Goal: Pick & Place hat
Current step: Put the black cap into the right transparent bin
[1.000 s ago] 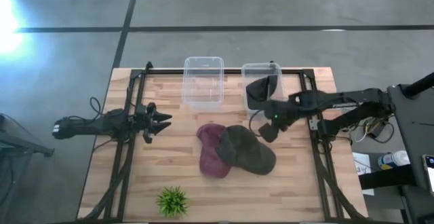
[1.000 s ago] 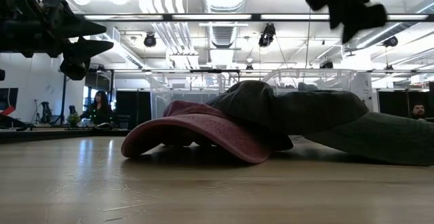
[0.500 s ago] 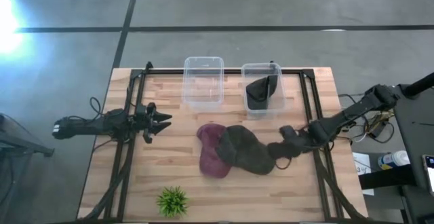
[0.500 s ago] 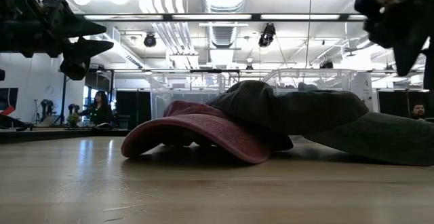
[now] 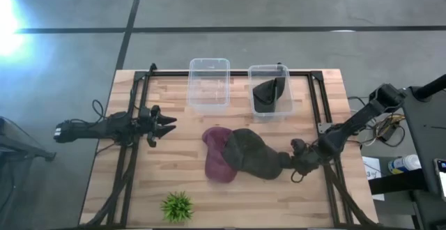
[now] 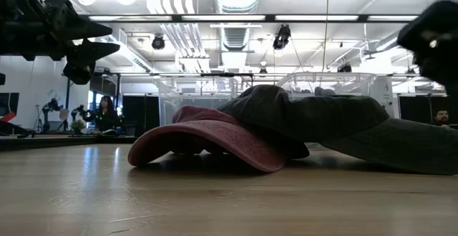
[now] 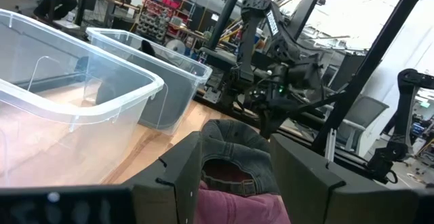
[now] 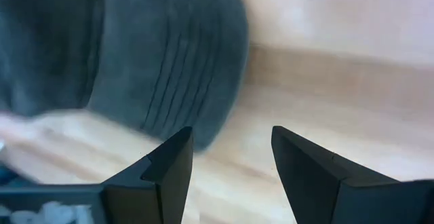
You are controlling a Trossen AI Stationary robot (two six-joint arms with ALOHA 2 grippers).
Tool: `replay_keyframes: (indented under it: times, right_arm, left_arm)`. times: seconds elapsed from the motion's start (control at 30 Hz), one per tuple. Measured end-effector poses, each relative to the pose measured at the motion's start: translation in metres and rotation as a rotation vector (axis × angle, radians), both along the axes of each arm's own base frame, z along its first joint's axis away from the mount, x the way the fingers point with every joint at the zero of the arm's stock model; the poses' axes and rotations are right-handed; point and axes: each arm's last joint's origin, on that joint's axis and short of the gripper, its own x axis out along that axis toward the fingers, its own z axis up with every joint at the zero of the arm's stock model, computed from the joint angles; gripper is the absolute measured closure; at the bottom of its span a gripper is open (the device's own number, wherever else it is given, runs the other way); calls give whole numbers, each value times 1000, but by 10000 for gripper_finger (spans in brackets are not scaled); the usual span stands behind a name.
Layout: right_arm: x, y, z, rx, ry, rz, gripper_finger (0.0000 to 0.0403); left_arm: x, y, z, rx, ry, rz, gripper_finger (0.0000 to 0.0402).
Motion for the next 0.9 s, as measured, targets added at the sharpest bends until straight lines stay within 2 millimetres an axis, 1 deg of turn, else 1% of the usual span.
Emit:
replay_keyframes:
  times: [0.07, 0.2, 0.4, 0.5, 0.6, 0.67, 0.83, 0.9]
  right_arm:
    - [0, 0, -7, 0, -15, -14, 207]
    - [4, 0, -15, -16, -108, -61, 207]
    - [7, -3, -29, -106, -208, -148, 207]
    - [12, -3, -33, -144, -295, -189, 207]
    - [17, -1, -35, -176, -400, -188, 207]
    - [19, -2, -39, -215, -441, -194, 207]
    - [24, -4, -51, -260, -422, -220, 207]
    - [26, -3, -53, -284, -427, -212, 207]
  left_arm:
    - [0, 0, 0, 0, 0, 0, 232]
    - [0, 0, 0, 0, 0, 0, 232]
    - [0, 0, 0, 0, 0, 0, 232]
    - [0, 0, 0, 0, 0, 0, 232]
    - [0, 0, 0, 0, 0, 0, 232]
    - [0, 0, 0, 0, 0, 0, 232]
    - [0, 0, 0, 0, 0, 0, 232]
    - [0, 0, 0, 0, 0, 0, 232]
